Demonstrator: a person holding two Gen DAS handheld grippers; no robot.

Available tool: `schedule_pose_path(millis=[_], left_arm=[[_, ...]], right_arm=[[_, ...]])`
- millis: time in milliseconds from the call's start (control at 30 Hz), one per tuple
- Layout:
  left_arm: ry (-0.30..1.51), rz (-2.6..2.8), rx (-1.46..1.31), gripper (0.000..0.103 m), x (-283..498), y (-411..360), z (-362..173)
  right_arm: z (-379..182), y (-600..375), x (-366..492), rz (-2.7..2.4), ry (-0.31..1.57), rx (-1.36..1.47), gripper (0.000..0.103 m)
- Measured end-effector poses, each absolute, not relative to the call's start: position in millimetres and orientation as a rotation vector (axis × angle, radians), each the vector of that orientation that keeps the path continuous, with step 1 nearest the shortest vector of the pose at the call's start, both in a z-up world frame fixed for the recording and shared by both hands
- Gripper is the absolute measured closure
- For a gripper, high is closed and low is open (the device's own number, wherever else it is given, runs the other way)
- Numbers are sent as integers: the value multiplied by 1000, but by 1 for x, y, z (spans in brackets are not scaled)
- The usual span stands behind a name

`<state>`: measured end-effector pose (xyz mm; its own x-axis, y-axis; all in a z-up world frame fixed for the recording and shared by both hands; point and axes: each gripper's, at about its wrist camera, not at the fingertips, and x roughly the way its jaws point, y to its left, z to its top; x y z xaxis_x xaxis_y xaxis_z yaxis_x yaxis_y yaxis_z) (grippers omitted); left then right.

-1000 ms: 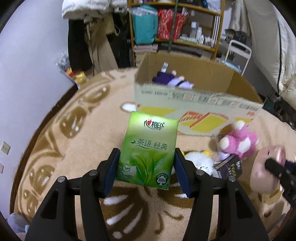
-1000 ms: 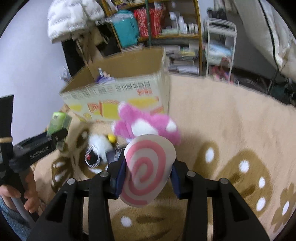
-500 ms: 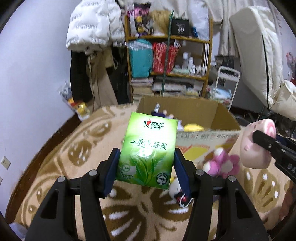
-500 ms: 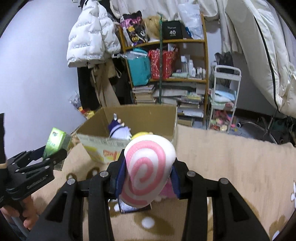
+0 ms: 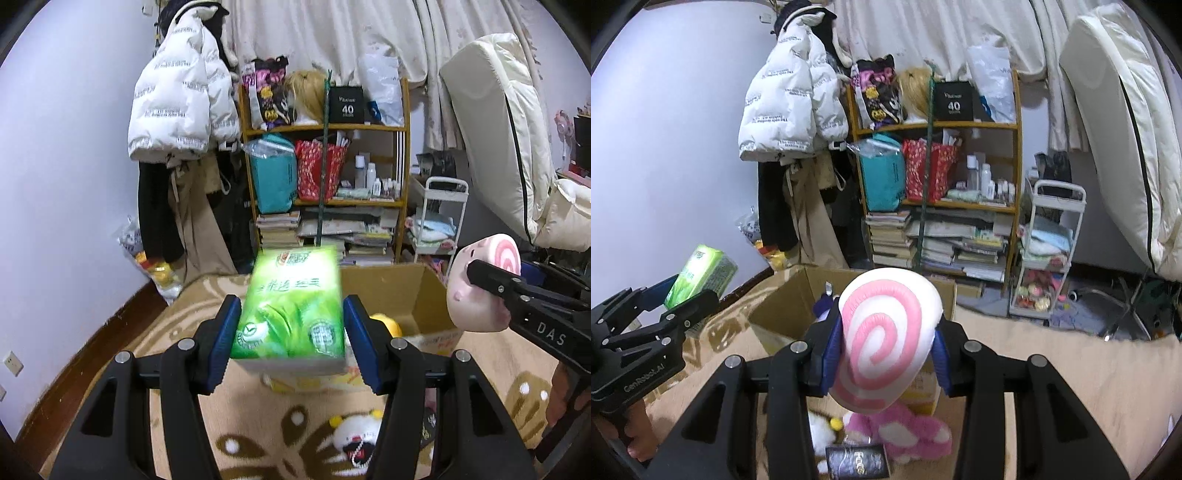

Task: Organize soft objects
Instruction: 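Lift the tissue pack with the left tool while the right tool carries the cushion over the box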

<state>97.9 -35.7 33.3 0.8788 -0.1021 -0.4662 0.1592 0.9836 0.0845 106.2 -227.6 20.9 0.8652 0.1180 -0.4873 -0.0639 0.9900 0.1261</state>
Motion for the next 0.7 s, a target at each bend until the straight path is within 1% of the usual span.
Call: schedule_pose_path(millis=[67,133,200,233,367,567,633,667,700], left_arm=[[457,-135,124,51,103,-36,39],[448,-140,128,51,110,-37,43],[448,-156,122,55,118,-37,44],[459,-170,113,55,125,-37,43],[563,-187,67,55,151,-29,21],[694,-155,82,55,162,-15,-9],[721,-126,101,52,164,-10,-15],[736,-113,105,45,164,-7,-18],[752,-104,106,41,166,-5,-21]], right_arm=[[25,-228,113,98,503,95,59],[27,-228,121,103,491,95,59],[28,-227,126,105,482,92,59],[27,-227,129,107,484,87,59],[18,-226,139,103,509,94,59],[0,-227,147,113,556,107,59],[-5,-227,150,116,569,121,59],[-6,-228,152,120,574,129,59],[-8,-228,153,124,579,134,59]])
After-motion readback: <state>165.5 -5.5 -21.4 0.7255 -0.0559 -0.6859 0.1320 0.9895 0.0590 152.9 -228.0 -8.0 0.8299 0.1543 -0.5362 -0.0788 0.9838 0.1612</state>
